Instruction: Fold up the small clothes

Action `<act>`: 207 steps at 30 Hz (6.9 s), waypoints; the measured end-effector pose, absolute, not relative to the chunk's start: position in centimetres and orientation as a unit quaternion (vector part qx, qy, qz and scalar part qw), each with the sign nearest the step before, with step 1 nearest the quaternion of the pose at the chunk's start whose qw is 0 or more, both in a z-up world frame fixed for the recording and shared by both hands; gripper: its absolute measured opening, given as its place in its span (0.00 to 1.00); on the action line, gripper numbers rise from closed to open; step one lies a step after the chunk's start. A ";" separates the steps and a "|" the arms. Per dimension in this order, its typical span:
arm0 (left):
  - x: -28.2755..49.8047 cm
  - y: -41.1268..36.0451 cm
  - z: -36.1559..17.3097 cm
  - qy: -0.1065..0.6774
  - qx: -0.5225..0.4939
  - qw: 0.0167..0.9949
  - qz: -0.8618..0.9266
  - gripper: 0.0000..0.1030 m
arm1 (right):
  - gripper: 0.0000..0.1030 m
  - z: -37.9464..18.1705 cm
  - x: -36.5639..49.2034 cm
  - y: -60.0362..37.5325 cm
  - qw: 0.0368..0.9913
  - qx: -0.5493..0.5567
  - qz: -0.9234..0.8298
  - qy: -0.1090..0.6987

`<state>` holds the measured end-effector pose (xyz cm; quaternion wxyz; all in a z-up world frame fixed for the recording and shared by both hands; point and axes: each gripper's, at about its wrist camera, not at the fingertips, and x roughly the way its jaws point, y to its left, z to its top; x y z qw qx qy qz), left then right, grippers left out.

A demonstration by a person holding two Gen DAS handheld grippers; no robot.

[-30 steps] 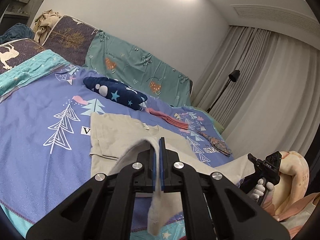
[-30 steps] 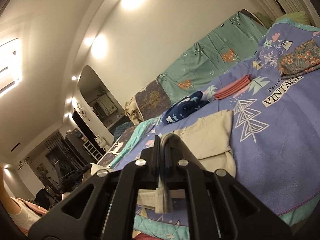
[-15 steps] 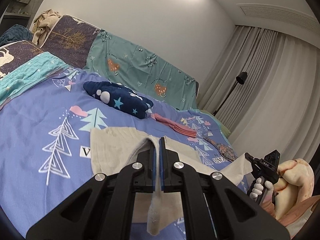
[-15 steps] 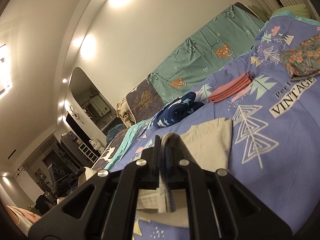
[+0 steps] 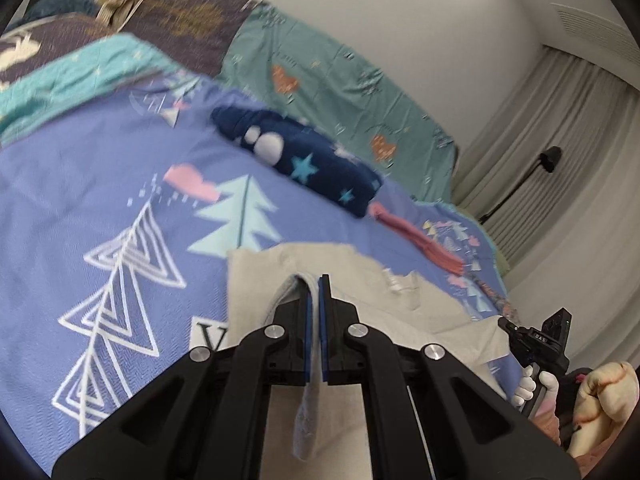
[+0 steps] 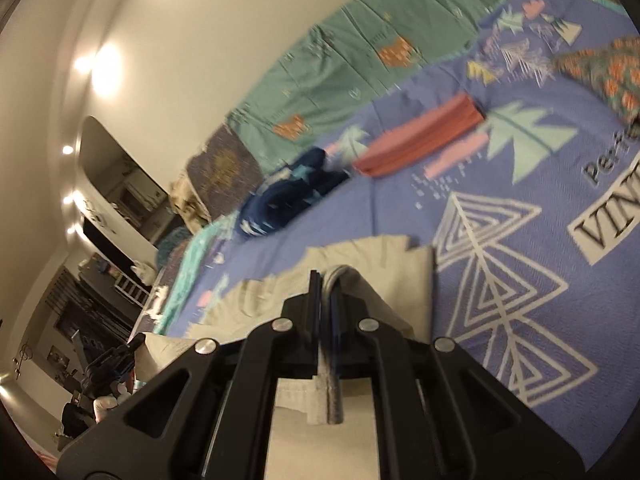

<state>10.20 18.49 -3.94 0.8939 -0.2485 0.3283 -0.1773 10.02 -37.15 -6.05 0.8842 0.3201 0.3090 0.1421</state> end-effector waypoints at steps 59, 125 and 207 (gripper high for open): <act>21.0 15.9 -1.3 0.339 -0.146 0.912 -0.181 0.05 | 0.00 -2.2 19.7 -37.8 0.908 0.248 0.111 0.318; 17.6 -20.8 -6.2 0.450 -0.050 0.843 -0.291 0.13 | 0.32 -10.5 13.1 -46.1 0.846 0.359 0.175 0.353; 1.8 -29.5 -7.7 0.396 0.215 0.832 -0.324 0.34 | 0.34 -10.8 12.1 -43.8 0.827 0.350 0.220 0.382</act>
